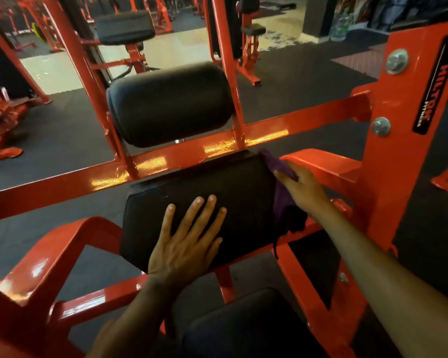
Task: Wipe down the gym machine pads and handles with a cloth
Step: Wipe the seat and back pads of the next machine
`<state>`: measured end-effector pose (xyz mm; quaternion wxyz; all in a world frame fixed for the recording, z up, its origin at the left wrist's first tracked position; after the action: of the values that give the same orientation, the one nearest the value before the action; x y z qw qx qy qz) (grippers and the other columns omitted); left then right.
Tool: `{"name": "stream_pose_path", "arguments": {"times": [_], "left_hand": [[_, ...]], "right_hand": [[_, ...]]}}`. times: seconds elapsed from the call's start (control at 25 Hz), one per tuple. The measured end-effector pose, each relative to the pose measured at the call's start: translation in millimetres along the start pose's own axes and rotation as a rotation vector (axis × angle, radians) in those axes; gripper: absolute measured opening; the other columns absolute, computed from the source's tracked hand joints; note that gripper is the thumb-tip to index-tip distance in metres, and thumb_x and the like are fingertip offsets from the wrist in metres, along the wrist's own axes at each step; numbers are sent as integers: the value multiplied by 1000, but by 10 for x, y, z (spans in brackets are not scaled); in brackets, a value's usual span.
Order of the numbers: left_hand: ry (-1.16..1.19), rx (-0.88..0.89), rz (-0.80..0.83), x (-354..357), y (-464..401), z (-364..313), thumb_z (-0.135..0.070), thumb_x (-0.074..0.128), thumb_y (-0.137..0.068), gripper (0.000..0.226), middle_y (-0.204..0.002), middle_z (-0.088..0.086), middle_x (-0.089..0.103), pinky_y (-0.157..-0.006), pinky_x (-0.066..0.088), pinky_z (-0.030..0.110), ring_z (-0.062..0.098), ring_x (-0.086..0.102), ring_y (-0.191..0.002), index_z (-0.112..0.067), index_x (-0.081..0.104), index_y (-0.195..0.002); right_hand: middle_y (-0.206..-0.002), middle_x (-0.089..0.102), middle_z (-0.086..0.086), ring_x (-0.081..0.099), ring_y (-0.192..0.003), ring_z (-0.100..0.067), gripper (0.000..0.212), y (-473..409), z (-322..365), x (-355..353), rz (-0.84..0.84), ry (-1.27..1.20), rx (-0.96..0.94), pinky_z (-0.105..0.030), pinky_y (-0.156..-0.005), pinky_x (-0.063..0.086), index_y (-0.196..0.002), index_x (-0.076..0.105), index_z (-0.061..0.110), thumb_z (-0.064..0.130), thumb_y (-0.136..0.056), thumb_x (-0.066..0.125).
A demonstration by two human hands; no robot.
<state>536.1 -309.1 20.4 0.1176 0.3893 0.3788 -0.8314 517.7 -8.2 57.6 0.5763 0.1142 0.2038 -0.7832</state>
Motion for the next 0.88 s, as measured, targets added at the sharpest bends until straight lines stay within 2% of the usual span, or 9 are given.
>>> {"name": "stream_pose_path", "arguments": {"times": [0.12, 0.24, 0.32, 0.36, 0.44, 0.52, 0.6, 0.76, 0.88], "left_hand": [[-2, 12, -1, -5, 13, 10, -48, 40, -108, 61, -171, 9, 20, -125, 7, 60, 27, 18, -158, -23, 29, -162], [2, 26, -10, -8, -1, 11, -47, 40, -108, 60, -171, 9, 20, -125, 9, 60, 28, 16, -158, -22, 30, -162], [1, 28, -15, -2, 14, 6, -46, 40, -109, 61, -171, 10, 18, -125, 10, 61, 28, 15, -158, -22, 28, -163], [-5, 37, -17, 5, 25, 4, -46, 40, -109, 61, -171, 10, 17, -125, 10, 61, 29, 15, -158, -21, 26, -163], [-21, 50, -20, 10, 15, 15, -46, 38, -109, 61, -171, 11, 17, -125, 9, 62, 30, 16, -158, -21, 25, -164], [-19, 45, -22, 10, 9, 23, -45, 35, -111, 60, -171, 11, 17, -125, 8, 62, 30, 16, -158, -20, 25, -164], [-3, 48, -13, 6, 18, 15, -45, 34, -111, 59, -171, 12, 16, -125, 8, 62, 31, 15, -158, -20, 23, -164], [-4, 43, -1, 18, 38, 17, -45, 33, -111, 60, -172, 11, 15, -125, 9, 61, 30, 13, -159, -20, 23, -164], [13, 27, -1, -19, 16, 19, -45, 33, -112, 59, -172, 10, 15, -126, 11, 61, 28, 12, -159, -20, 22, -164]], "right_hand": [[-120, 69, 9, 62, -111, -6, 29, -294, 379, 114, -11, 9, -174, -18, -93, 45, -125, 67, 19, 26, -98, 61], [-118, 72, 4, 65, -109, -9, 41, -123, 130, 107, -101, -80, -94, -26, -92, 48, -127, 67, 19, 42, -94, 59], [-109, 73, 3, 67, -98, -5, 34, 264, -327, 94, -191, -206, 103, -29, -89, 51, -123, 67, 17, 36, -95, 63], [-105, 73, 4, 68, -91, -2, 29, 450, -468, 122, -249, -360, 219, -29, -86, 52, -123, 66, 16, 27, -96, 65], [-103, 72, 3, 69, -85, -4, 23, 576, -607, 270, -375, -644, 313, -24, -79, 54, -119, 65, 17, 18, -97, 61], [-111, 69, 0, 66, -99, -13, 17, 531, -523, 454, -459, -693, 367, -23, -86, 53, -115, 62, 23, 16, -101, 54], [-115, 69, 3, 64, -110, -18, 16, 690, -516, 683, -528, -695, 383, -29, -96, 50, -112, 64, 23, 17, -103, 53], [-123, 72, 3, 66, -116, -18, 24, 1398, -644, 1079, -479, -693, 453, -44, -104, 50, -120, 69, 30, 36, -98, 60], [-127, 70, -2, 65, -118, -22, 26, 1020, -656, 955, -549, -702, 449, -36, -96, 52, -115, 70, 31, 16, -101, 54]]}}
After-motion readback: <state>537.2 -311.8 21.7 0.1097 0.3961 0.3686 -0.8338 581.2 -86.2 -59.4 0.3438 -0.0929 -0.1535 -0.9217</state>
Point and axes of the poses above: each hand's wrist, its own y-axis away from the middle knuckle, its own x-axis out of the palm, z = x × y, the point moved 2 cm from there along -y, towards the middle knuckle
